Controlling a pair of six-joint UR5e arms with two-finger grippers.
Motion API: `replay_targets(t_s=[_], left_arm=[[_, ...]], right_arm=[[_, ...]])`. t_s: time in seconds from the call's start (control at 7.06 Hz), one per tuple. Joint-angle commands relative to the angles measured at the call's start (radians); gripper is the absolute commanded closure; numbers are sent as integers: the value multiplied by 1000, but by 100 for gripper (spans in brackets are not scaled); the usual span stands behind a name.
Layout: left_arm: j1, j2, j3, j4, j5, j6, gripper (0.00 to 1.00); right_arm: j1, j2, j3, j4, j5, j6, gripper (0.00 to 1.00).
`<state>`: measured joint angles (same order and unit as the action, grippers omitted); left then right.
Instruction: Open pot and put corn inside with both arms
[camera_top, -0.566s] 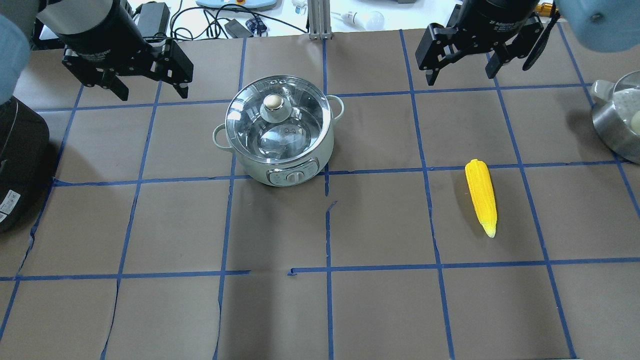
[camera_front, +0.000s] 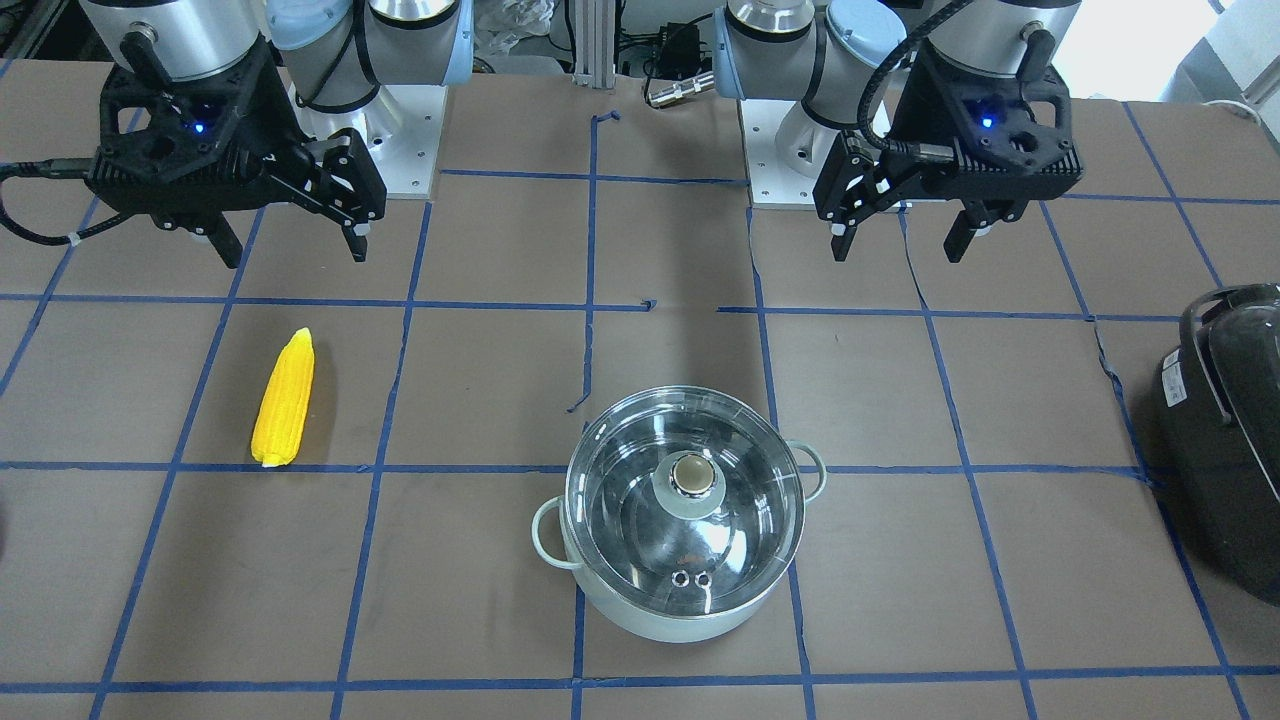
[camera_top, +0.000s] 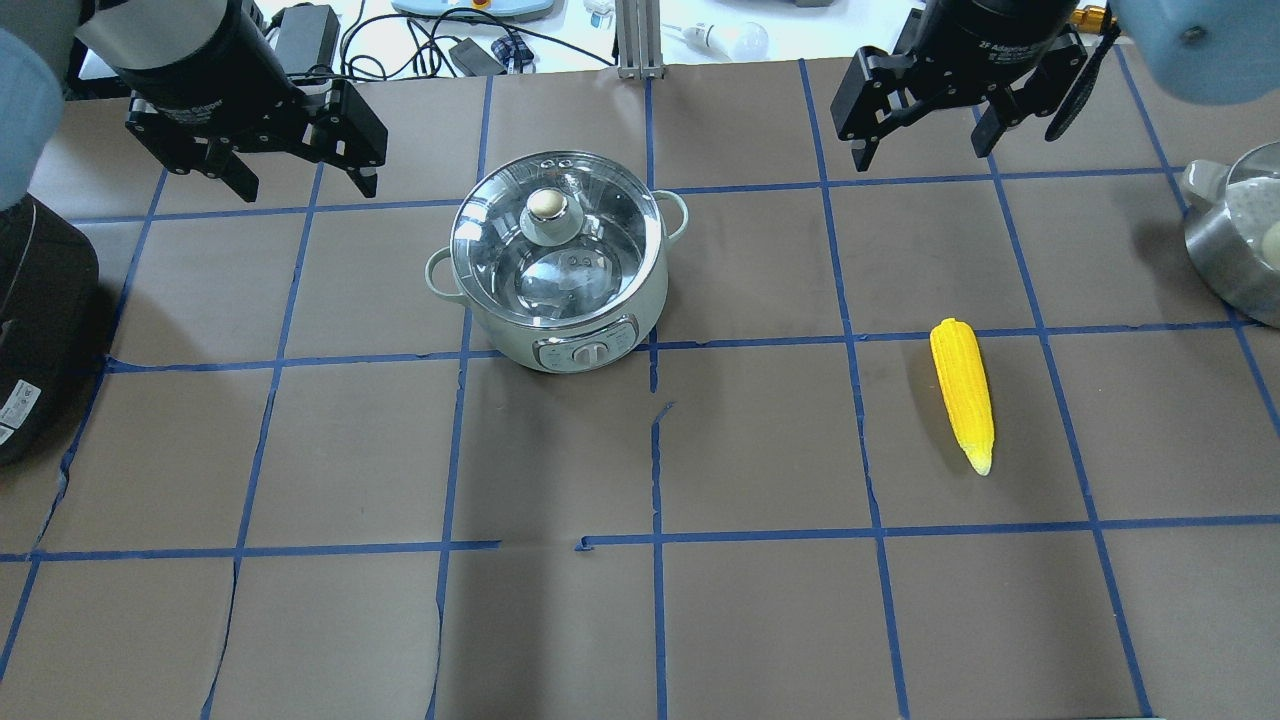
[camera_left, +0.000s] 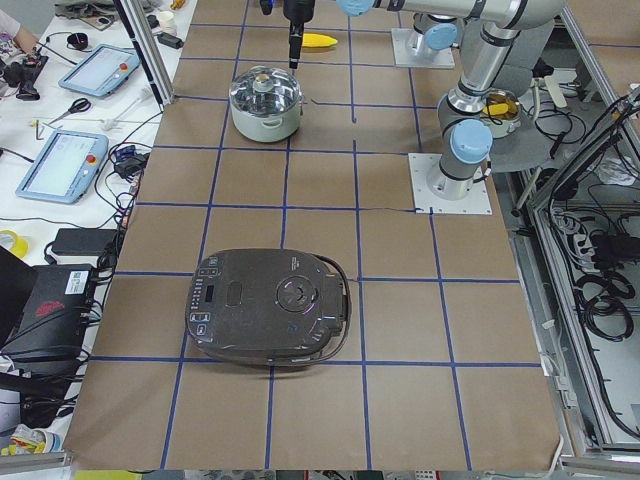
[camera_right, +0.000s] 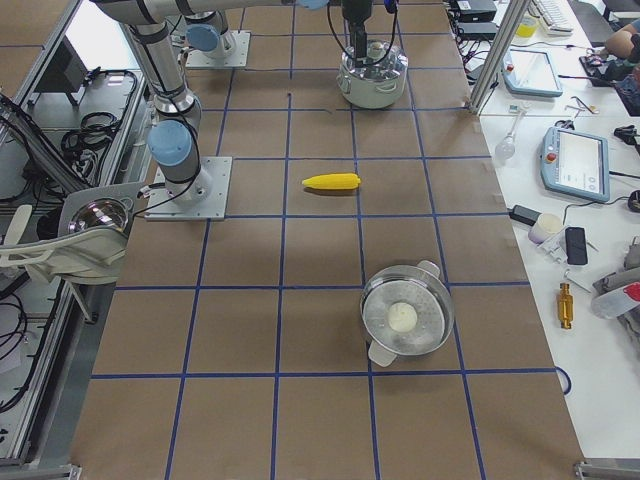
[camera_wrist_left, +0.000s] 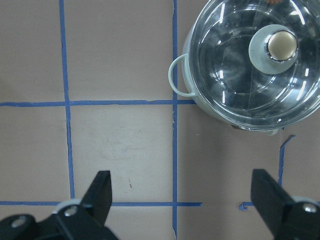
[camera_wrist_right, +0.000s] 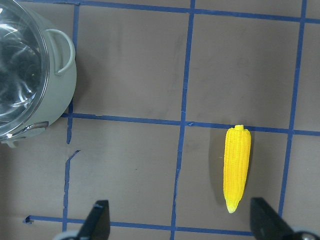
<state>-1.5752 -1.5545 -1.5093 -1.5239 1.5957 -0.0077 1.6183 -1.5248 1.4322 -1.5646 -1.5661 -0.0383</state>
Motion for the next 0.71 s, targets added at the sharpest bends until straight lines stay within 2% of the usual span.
replay_targets(t_s=[0.0,0.57], left_arm=[[0,4,-15,19,0,2,0],[0,2,-8,21,-3,-5,0]], right_arm=[[0,0,1,0,1,0,0],[0,0,1,0,0,0,0]])
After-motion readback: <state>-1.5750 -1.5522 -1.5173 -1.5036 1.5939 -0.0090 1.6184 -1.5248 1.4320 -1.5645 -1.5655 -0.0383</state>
